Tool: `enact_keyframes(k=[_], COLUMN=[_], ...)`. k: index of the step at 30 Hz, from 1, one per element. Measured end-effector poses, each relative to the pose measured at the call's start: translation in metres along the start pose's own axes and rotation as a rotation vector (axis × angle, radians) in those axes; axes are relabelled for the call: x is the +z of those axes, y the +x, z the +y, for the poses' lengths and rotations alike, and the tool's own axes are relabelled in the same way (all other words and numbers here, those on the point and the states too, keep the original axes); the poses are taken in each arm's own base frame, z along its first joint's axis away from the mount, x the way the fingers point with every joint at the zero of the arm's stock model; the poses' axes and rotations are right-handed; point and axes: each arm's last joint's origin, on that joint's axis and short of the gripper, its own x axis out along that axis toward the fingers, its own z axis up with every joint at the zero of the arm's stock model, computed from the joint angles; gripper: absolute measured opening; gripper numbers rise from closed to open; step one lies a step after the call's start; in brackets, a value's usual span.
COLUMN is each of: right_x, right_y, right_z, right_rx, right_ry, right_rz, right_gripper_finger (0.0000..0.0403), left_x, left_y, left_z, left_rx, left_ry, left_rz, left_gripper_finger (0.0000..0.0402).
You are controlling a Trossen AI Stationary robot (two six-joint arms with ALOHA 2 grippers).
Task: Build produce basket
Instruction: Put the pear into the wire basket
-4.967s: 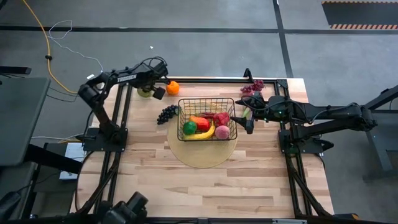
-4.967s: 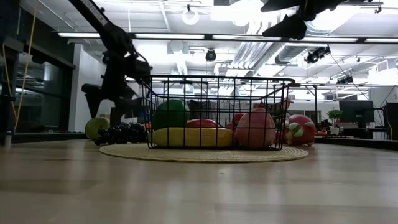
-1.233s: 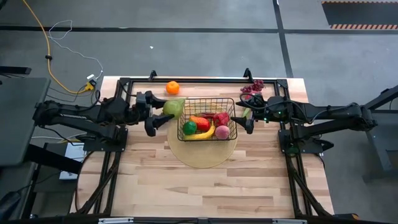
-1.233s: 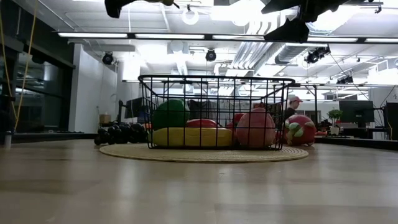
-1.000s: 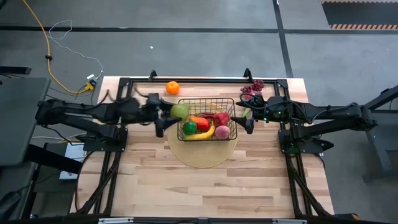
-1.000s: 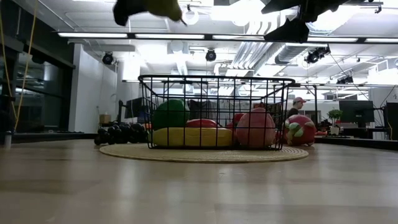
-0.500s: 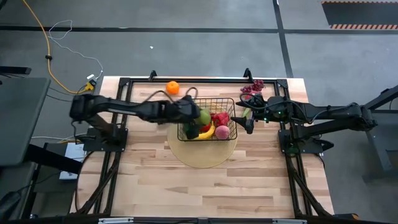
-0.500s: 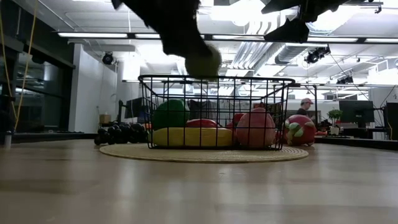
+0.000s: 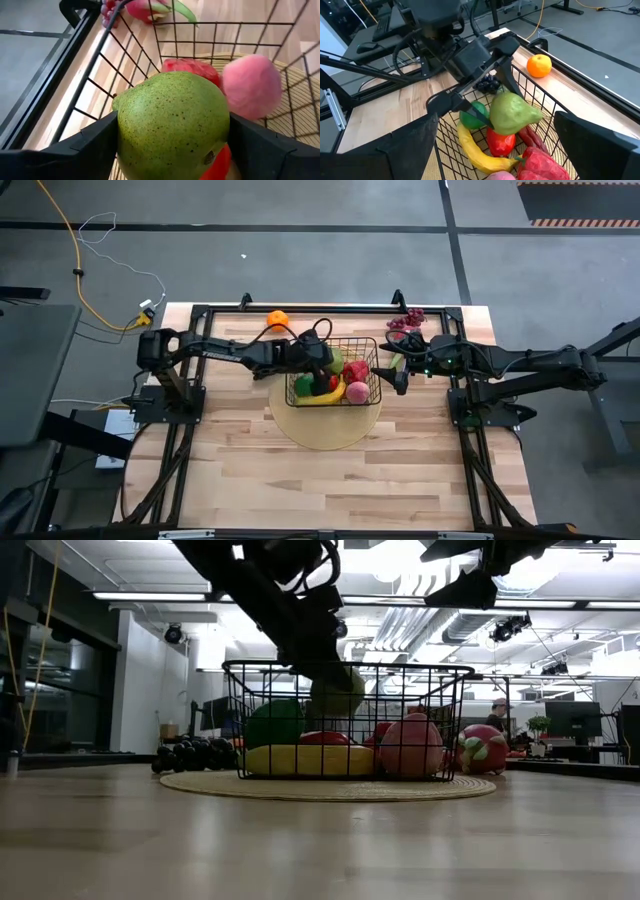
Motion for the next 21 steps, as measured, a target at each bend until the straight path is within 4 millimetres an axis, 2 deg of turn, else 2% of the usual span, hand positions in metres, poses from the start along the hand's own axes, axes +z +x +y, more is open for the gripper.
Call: enact_keyframes(k=[21], right_x=[0.0], right_y=[0.0], right_z=[-0.0001], right_rx=[-0.001], right_ry=[0.0], right_rz=[0.0], right_gripper_finger=[0.0387], left_x=[0.0036], left_y=[-0.0002], left_z=[-0.003], left_rx=[-0.005], left_ry=[-0.074], left_rz=[-0.037], left_gripper_finger=[0.0312])
